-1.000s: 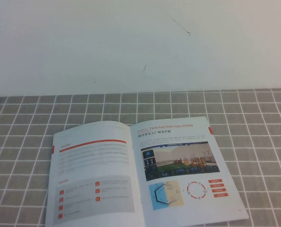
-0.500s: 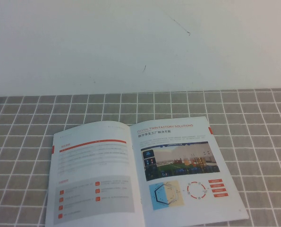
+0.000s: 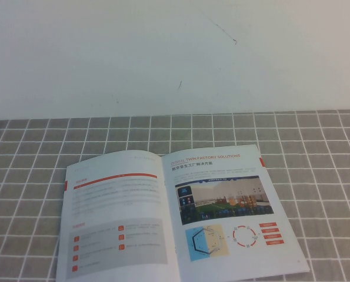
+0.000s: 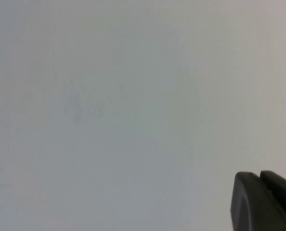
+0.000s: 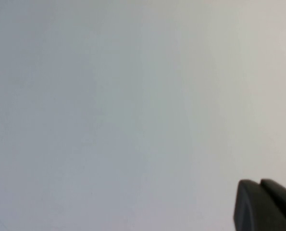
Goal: Close book
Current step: 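Close the open booklet and leave it lying on the table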
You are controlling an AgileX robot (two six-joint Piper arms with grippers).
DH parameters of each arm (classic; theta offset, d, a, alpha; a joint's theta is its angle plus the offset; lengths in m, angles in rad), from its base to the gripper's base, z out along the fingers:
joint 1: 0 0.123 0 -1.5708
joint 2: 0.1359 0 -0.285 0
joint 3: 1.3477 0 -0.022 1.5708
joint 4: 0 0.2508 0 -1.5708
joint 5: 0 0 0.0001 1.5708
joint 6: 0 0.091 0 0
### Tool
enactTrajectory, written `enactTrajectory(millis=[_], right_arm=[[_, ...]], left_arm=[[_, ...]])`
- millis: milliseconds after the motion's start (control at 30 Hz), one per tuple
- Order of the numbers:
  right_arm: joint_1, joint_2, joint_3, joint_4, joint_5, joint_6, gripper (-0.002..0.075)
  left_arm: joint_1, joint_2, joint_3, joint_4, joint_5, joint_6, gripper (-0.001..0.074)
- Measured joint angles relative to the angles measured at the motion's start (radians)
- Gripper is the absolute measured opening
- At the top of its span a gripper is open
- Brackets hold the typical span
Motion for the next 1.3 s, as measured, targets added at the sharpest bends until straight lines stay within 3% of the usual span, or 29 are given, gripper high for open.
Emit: enactTrajectory(millis=[67, 167, 333, 633, 833, 1033, 1300], right_arm=[[0.000, 0.000, 0.000, 0.002, 0.022, 0.005, -0.0001], [0.000, 0.000, -0.051, 0.002, 0.212, 0.016, -0.0001], [0.000, 0.007, -0.256, 0.002, 0.612, 0.023, -0.0001], [0.000, 0.284, -0.564, 0.107, 1.036, -0.038, -0.0001], [0.000, 0.562, -0.708, 0.360, 1.210, -0.316, -0.0001], [0.000, 0.851, -0.806, 0.581, 1.345, -0.607, -0.0001], [0.000, 1.170, -0.820, 0.660, 1.310, -0.803, -0.0001]], left_arm=[[0.000, 0.000, 0.000, -0.025, -0.018, 0.005, -0.0002], [0.000, 0.000, 0.000, -0.041, 0.007, 0.012, -0.0002], [0.000, 0.000, -0.145, -0.083, 0.296, 0.012, -0.0002], [0.000, 0.243, -0.477, -0.082, 0.711, 0.016, -0.0002], [0.000, 0.501, -0.635, -0.082, 0.985, 0.023, -0.0002], [0.000, 0.691, -0.662, -0.187, 1.062, 0.065, -0.0002], [0.000, 0.902, -0.668, -0.258, 1.157, 0.163, -0.0002]])
